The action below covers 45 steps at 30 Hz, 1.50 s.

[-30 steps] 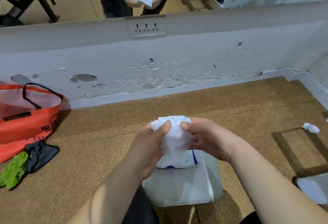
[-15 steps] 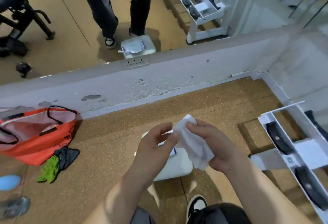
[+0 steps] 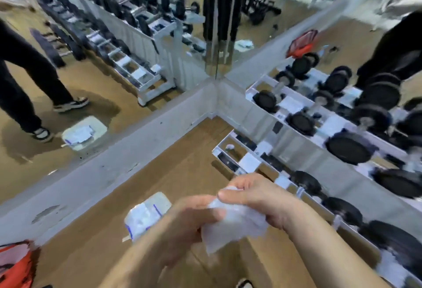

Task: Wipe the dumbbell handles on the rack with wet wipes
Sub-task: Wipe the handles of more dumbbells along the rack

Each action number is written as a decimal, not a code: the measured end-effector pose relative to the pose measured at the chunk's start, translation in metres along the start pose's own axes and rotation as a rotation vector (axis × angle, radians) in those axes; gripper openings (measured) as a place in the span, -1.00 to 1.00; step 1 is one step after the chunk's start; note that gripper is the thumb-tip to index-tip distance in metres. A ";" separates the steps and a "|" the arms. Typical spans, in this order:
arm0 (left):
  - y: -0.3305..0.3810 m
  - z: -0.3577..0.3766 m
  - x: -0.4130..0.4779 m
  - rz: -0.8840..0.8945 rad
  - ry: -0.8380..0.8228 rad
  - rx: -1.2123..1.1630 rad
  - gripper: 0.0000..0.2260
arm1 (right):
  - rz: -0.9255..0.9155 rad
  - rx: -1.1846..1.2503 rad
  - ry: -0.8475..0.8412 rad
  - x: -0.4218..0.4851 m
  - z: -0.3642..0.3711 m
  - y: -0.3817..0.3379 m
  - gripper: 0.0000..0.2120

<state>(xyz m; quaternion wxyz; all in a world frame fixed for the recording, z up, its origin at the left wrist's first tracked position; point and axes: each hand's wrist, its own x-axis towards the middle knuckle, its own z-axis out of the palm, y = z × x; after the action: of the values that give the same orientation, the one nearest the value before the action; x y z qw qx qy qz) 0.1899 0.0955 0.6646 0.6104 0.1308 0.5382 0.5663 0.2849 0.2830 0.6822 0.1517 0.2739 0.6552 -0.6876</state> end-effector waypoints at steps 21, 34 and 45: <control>0.001 0.417 0.198 -0.128 -0.052 0.090 -0.81 | -0.077 0.442 0.527 -0.285 -0.340 0.160 -0.83; 0.062 0.488 0.391 -0.288 -0.128 -0.045 -0.67 | -0.011 0.731 0.709 -0.260 -0.495 0.175 -0.48; 0.021 0.603 0.467 -0.487 -0.320 -0.071 -0.45 | -0.175 1.092 0.936 -0.303 -0.560 0.226 -0.39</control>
<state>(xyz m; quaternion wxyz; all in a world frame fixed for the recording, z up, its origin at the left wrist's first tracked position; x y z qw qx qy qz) 0.5607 0.7622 0.6756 0.8096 0.0640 0.4304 0.3940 0.7561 0.7674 0.6767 -0.3587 0.5227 0.2339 -0.7371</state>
